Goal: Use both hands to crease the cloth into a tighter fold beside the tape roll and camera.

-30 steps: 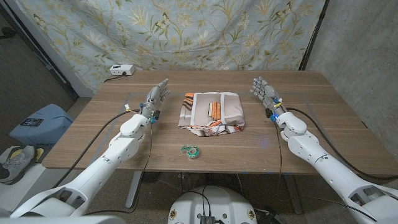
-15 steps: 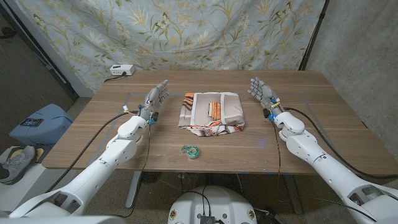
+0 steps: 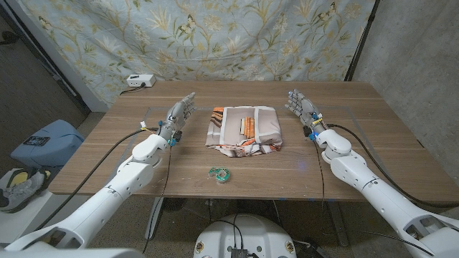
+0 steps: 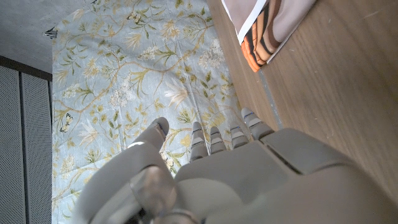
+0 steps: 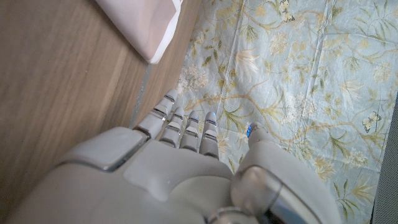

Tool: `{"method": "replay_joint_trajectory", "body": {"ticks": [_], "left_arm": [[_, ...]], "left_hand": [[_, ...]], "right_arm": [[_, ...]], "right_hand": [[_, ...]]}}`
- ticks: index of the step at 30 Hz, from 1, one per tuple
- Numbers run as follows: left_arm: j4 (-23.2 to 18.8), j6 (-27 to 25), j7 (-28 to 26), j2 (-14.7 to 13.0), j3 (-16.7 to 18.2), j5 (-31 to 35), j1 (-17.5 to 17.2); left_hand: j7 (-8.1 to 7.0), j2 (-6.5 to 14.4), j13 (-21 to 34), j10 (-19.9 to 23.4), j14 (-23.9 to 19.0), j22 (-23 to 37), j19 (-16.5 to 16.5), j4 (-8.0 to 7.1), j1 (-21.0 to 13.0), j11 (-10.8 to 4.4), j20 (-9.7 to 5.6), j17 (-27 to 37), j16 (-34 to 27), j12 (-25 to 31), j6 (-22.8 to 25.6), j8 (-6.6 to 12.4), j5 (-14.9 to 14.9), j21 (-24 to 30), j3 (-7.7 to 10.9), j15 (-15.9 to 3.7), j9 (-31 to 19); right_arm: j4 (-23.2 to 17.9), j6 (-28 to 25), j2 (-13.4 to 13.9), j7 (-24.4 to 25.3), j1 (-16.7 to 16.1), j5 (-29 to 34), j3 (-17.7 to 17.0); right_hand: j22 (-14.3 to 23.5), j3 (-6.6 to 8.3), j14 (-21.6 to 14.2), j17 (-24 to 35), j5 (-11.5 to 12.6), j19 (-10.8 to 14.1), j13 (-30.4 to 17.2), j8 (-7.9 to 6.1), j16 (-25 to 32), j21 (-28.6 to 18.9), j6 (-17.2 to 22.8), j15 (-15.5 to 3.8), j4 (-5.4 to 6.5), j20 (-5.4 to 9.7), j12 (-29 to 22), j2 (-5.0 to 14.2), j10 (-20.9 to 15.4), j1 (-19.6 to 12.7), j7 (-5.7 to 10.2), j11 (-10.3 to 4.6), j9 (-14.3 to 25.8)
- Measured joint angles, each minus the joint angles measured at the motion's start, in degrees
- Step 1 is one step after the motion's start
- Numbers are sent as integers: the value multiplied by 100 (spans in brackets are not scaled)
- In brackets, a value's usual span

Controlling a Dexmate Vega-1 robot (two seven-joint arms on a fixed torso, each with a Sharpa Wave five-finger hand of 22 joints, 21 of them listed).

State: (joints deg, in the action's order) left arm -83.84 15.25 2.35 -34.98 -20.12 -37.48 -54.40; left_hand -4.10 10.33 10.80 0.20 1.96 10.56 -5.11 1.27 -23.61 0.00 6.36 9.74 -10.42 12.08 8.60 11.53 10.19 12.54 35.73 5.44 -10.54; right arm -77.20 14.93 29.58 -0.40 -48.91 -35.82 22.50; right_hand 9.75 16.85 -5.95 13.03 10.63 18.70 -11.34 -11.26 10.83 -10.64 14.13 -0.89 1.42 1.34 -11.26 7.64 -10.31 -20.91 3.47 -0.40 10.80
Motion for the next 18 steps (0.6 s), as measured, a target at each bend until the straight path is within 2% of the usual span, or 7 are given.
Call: {"method": "replay_joint_trajectory", "body": {"ticks": [10,18], "left_arm": [[-395,-56,-8,-278,76,50,-305],[-674,-110,-42,-516,136,136,-483]], "left_hand": [[0,22,0,0,0,0,0,33,-24,0,0,0,0,0,0,-31,0,0,-1,0,0],[0,13,0,0,-1,0,0,56,-74,0,0,-1,0,0,0,-31,5,0,23,-1,1]], "right_arm": [[-101,-16,39,47,-39,74,13],[-45,-46,27,34,83,142,80]], "right_hand": [[0,24,20,0,0,-20,0,0,0,0,0,20,-24,-19,0,0,-8,0,0,8,0],[-1,24,43,-26,0,-23,1,0,0,0,-1,43,-24,-22,0,0,13,0,0,28,-1]]}}
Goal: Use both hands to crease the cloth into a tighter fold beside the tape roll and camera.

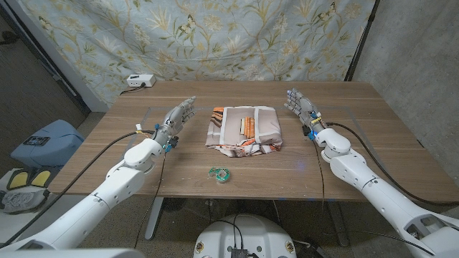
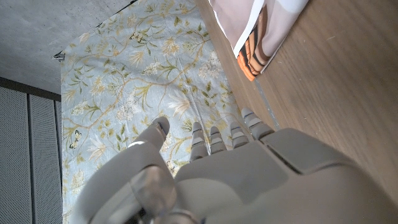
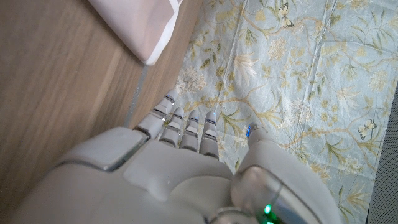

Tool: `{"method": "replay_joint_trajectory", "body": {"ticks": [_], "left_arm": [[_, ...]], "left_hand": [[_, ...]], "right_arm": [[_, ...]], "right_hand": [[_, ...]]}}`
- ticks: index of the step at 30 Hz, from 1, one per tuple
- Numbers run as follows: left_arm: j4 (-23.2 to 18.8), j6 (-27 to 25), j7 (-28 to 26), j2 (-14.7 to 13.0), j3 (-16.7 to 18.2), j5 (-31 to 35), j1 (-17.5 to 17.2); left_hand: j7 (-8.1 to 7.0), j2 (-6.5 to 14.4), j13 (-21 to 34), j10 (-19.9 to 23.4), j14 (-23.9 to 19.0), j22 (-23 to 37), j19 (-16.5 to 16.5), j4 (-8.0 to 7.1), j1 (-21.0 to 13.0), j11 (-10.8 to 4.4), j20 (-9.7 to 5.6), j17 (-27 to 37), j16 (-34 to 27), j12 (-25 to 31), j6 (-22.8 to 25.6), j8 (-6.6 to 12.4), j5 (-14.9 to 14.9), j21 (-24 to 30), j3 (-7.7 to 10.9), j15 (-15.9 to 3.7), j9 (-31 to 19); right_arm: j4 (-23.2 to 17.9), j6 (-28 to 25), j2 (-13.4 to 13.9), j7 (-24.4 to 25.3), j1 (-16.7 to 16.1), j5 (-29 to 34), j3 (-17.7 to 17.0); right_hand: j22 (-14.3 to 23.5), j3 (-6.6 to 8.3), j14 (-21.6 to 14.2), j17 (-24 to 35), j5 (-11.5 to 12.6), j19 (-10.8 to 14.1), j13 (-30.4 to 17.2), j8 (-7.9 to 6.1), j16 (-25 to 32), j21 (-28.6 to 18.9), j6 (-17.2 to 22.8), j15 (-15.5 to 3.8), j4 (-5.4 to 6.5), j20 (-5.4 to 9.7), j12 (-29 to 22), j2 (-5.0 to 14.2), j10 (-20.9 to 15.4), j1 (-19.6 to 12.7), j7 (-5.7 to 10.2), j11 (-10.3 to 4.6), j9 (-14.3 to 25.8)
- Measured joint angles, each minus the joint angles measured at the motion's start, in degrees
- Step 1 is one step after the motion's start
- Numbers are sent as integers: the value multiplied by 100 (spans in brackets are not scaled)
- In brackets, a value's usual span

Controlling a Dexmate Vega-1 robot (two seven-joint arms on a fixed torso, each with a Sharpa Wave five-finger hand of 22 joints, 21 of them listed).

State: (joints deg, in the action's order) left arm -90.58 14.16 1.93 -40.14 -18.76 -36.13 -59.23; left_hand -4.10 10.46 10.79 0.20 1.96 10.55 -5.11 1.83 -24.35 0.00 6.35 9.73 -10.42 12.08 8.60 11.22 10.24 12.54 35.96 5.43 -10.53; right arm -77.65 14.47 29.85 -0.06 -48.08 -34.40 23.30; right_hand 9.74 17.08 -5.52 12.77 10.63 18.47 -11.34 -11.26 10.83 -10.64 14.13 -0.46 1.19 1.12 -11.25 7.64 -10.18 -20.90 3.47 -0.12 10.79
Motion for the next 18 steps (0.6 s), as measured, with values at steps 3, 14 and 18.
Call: {"method": "replay_joint_trajectory", "body": {"ticks": [3,14,18], "left_arm": [[-97,-47,-7,-89,9,62,-40],[-459,-232,57,-486,-60,504,-54],[-586,-296,98,-634,-83,606,-55]], "left_hand": [[0,2,0,0,-21,0,0,16,-2,0,0,0,0,0,0,0,18,0,16,24,0],[21,1,-1,0,9,0,32,71,-61,0,31,-1,0,0,-22,-47,18,0,23,52,0],[21,25,-1,0,9,0,32,71,-86,0,31,-1,0,0,-22,-47,18,0,23,52,0]], "right_arm": [[39,-4,-10,-24,46,23,18],[175,-25,-22,-123,237,86,69],[197,-52,-3,-158,294,106,77]], "right_hand": [[0,19,7,0,0,0,0,0,0,0,0,7,-19,0,0,0,0,0,0,0,0],[0,7,7,0,0,0,0,0,21,0,0,7,-40,0,0,0,12,0,0,12,-1],[0,7,27,1,0,0,0,0,22,0,-32,-14,-40,0,0,0,20,0,-31,20,-1]]}}
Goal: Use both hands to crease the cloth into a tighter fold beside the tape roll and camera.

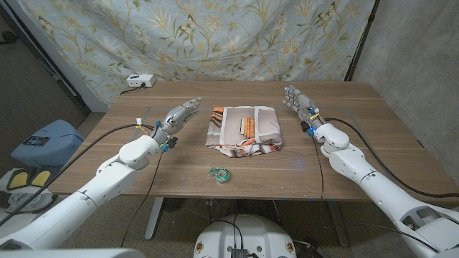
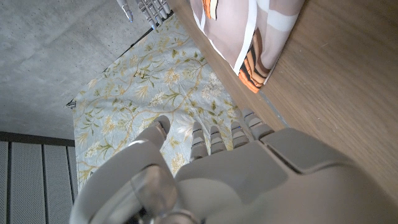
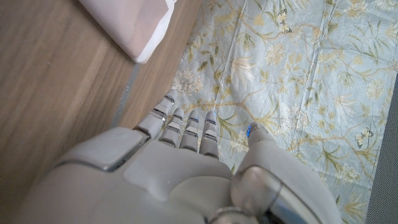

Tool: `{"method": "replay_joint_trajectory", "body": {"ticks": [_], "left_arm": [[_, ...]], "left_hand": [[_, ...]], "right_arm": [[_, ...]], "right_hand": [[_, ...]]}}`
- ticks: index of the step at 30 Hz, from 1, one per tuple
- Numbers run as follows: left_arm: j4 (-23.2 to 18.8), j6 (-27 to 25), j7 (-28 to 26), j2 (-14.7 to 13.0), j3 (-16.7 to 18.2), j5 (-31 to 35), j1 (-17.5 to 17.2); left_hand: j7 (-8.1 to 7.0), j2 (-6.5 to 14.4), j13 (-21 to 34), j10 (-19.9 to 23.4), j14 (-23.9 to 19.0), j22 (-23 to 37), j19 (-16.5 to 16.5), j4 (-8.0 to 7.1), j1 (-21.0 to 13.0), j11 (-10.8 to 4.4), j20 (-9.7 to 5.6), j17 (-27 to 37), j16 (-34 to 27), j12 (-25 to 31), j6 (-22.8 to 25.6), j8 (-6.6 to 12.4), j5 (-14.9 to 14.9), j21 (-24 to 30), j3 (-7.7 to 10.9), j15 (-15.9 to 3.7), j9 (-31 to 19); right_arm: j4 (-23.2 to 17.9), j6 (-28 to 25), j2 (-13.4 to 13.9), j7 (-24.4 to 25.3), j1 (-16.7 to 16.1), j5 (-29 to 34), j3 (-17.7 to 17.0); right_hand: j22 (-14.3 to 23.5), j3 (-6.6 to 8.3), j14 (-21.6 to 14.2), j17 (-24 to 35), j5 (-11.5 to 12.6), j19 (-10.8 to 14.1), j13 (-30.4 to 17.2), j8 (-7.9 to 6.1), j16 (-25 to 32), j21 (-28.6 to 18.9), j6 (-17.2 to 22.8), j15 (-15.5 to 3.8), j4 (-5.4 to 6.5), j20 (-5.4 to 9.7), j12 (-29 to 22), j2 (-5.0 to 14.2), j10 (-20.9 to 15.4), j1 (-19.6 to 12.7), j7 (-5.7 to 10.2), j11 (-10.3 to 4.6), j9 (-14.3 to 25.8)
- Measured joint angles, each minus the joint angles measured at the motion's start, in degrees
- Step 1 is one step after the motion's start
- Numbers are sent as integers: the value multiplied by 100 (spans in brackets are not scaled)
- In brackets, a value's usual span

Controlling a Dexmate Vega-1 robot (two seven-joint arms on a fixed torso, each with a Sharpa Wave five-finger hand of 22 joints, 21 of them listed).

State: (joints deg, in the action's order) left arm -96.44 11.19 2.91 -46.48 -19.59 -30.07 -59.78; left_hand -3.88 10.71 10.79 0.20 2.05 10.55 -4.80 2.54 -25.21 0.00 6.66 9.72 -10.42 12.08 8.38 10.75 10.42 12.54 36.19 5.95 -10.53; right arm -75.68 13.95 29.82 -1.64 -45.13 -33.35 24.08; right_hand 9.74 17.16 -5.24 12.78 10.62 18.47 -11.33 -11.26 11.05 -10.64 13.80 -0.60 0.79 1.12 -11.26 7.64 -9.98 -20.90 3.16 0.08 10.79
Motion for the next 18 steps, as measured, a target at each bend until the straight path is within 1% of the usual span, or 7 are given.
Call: {"method": "replay_joint_trajectory", "body": {"ticks": [2,5,7,13,15,17,18], "left_arm": [[-40,-24,18,-41,-1,43,-5],[-159,-67,46,-184,-3,119,-41],[-234,-104,59,-273,-3,168,-69],[-394,-237,154,-500,11,241,-133],[-430,-271,176,-558,13,269,-140],[-476,-318,192,-627,13,335,-143],[-501,-346,200,-665,13,389,-143]], "left_hand": [[0,0,0,0,0,0,0,24,0,0,0,0,0,0,0,0,0,0,24,0,0],[-2,0,0,3,0,0,0,24,0,3,0,0,0,0,2,0,0,0,25,0,0],[-15,-22,0,42,0,0,0,24,-22,38,0,0,0,23,51,0,0,0,24,0,0],[112,30,0,136,22,0,0,61,-74,31,0,0,0,45,176,32,26,0,62,21,0],[103,7,0,157,11,0,0,71,-97,52,0,0,0,45,212,32,40,0,72,52,0],[134,30,-1,208,32,0,9,80,-121,21,-6,0,0,45,259,32,40,-26,81,73,9],[142,30,-1,227,39,0,59,88,-121,41,-12,-1,0,65,268,33,61,-34,89,80,13]], "right_arm": [[7,-18,16,-17,35,12,5],[13,-47,31,-38,78,27,14],[19,-69,36,-53,98,35,18],[83,-132,48,-109,210,67,56],[114,-146,48,-127,251,79,68],[133,-157,48,-144,274,87,76],[160,-161,46,-150,304,91,87]], "right_hand": [[0,0,0,0,0,-4,0,0,0,0,0,0,0,4,0,0,0,0,0,0,0],[0,-16,0,0,0,-21,0,0,0,0,0,0,-16,21,0,0,0,0,0,0,0],[0,2,0,-13,0,-21,0,0,0,0,0,0,-34,21,0,0,20,0,0,-21,0],[0,8,0,-27,0,-21,0,13,0,0,0,0,-40,21,0,0,20,0,0,-21,0],[0,8,0,-27,0,-21,0,28,0,0,0,0,-40,21,0,0,20,0,0,-21,0],[0,8,0,-27,0,-21,0,28,0,0,-31,0,-40,21,0,0,20,0,-31,-21,0],[0,8,0,-27,0,-21,0,28,0,0,-31,0,-40,21,0,0,20,0,-31,-21,0]]}}
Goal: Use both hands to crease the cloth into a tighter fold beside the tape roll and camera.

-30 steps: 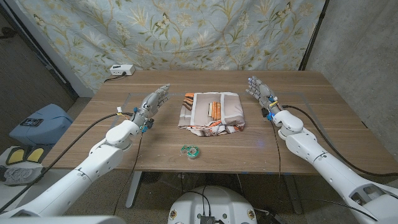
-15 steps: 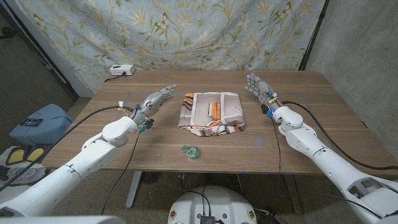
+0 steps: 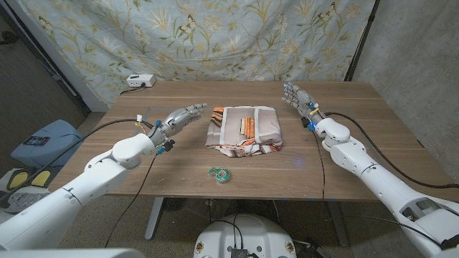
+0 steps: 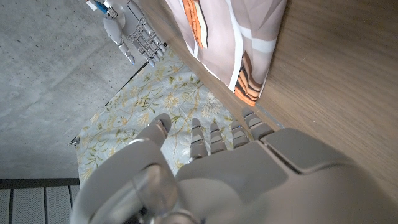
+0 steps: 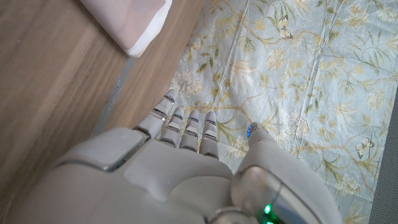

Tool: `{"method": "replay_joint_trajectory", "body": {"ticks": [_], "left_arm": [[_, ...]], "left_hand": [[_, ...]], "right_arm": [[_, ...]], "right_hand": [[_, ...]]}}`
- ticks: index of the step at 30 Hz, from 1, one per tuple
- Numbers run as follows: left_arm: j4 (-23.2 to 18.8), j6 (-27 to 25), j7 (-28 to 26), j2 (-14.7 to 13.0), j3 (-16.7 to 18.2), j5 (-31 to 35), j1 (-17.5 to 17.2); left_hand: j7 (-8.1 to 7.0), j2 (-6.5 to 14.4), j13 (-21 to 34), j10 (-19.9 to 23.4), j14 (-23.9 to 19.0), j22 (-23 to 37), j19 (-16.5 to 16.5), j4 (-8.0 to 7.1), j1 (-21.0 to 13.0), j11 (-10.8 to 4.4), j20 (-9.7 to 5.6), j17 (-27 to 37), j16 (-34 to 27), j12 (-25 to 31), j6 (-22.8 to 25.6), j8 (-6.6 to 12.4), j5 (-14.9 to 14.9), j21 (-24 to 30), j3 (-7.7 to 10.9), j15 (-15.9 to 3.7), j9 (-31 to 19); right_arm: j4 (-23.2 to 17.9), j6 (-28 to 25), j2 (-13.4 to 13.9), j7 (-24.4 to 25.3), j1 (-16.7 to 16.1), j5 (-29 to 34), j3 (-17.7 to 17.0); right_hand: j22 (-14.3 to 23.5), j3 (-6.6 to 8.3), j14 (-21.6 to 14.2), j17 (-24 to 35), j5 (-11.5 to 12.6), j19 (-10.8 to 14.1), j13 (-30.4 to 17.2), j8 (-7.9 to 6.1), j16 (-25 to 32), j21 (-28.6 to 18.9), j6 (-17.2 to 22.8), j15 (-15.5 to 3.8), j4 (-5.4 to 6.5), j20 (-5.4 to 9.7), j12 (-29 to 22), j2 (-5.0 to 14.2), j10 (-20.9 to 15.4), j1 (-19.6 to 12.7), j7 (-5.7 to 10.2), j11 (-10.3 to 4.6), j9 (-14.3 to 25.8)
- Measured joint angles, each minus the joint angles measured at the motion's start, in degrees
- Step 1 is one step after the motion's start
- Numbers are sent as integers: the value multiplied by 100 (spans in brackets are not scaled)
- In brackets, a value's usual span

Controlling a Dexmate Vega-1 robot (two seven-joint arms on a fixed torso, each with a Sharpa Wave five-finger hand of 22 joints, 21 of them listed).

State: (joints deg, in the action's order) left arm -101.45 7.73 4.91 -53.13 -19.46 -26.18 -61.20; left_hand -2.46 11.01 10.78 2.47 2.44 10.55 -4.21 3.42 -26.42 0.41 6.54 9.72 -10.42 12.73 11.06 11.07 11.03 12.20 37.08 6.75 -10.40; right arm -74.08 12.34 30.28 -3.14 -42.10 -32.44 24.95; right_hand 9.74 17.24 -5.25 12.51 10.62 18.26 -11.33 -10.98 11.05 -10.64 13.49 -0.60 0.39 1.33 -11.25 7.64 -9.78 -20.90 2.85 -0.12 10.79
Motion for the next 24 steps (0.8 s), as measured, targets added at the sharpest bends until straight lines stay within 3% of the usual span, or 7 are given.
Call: {"method": "replay_joint_trajectory", "body": {"ticks": [3,5,24], "left_arm": [[-37,-78,15,-62,0,166,0],[-183,-134,18,-263,-29,317,37],[-714,-531,-47,-732,-231,1423,170]], "left_hand": [[70,0,0,10,35,0,69,0,0,10,10,0,0,1,70,42,0,-35,0,35,1],[104,-13,0,45,44,0,127,0,-13,-24,-10,0,0,1,104,45,0,-35,0,43,1],[52,-52,0,153,114,0,218,47,-52,-92,-102,0,0,1,175,46,22,-55,-17,-33,1]], "right_arm": [[58,-6,-6,-15,57,9,22],[88,-18,-8,-48,94,30,33],[269,-61,70,-276,345,136,90]], "right_hand": [[0,0,22,0,0,0,0,0,0,0,0,22,0,0,0,0,0,0,0,0,0],[0,0,31,0,0,0,0,0,0,0,0,31,0,0,0,0,0,0,0,0,0],[0,-8,31,1,0,0,0,0,0,0,-22,32,-40,0,0,0,0,0,22,0,0]]}}
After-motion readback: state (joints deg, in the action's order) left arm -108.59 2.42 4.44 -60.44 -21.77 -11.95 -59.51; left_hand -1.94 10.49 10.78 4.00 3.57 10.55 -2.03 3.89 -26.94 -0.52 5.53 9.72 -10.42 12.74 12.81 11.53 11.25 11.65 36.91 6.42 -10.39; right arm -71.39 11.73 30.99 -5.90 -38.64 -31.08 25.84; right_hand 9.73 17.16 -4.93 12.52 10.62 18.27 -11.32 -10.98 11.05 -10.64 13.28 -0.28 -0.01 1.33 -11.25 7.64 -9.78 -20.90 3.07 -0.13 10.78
